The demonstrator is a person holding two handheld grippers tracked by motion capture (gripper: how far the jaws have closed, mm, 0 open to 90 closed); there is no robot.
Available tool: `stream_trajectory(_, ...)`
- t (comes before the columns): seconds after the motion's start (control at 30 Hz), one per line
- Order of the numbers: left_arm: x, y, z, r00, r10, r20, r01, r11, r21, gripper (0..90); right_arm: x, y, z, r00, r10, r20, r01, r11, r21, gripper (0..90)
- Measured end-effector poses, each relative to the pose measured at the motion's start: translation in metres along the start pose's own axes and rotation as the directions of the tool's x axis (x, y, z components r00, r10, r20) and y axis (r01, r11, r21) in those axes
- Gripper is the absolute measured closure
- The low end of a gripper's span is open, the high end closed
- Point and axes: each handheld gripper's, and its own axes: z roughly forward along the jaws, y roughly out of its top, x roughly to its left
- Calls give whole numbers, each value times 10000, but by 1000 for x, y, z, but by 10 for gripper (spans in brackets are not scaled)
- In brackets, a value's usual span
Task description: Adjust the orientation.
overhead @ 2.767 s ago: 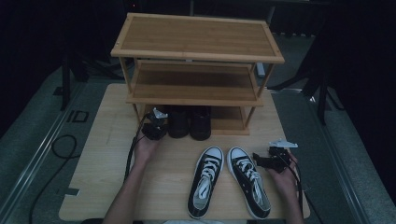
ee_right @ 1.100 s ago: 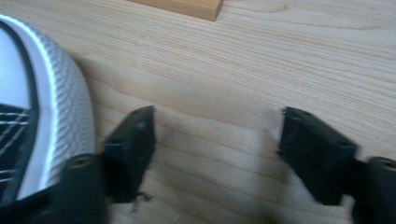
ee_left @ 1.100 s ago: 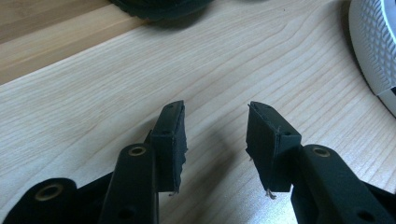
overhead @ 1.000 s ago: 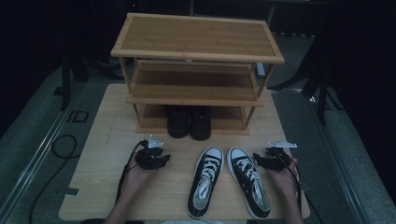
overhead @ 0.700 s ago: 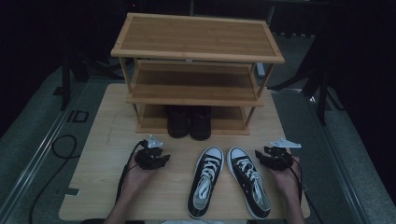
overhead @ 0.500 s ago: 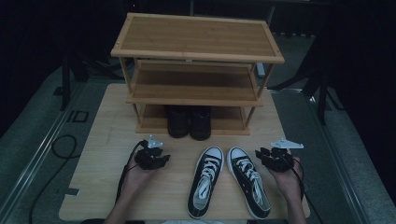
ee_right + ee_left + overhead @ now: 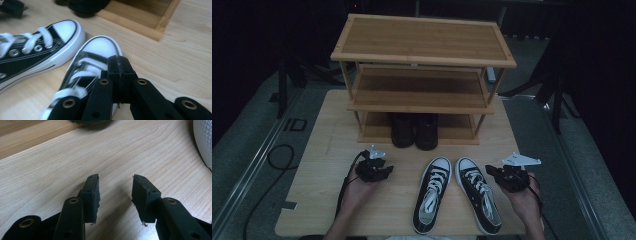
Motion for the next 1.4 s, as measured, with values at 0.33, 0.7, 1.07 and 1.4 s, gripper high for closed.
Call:
stream_trajectory(0.33, 0, 0, -1, 10000, 36, -61, -36, 10000, 13, 578, 21, -7, -17, 9993, -186, -325, 188, 9998, 77, 866)
stream_trajectory(0.7, -1, 0, 0, 10000, 52, -56, -52, 10000, 41, 579, 32, -25, -34, 9997, -13, -249, 23, 9992, 400, 808)
stream_trajectory(1.07, -1, -1, 0, 9999, 64, -104, -63, 10000, 48, 579, 30, -23, -26, 9994, -290, 189, 275, 9969, 741, 871)
stream_trajectory(1.4, 0, 0, 1, 9999, 57, -118, -56, 10000, 56, 581, 1, -5, -18, 9888, -660, 1341, 610, 9973, 409, 878)
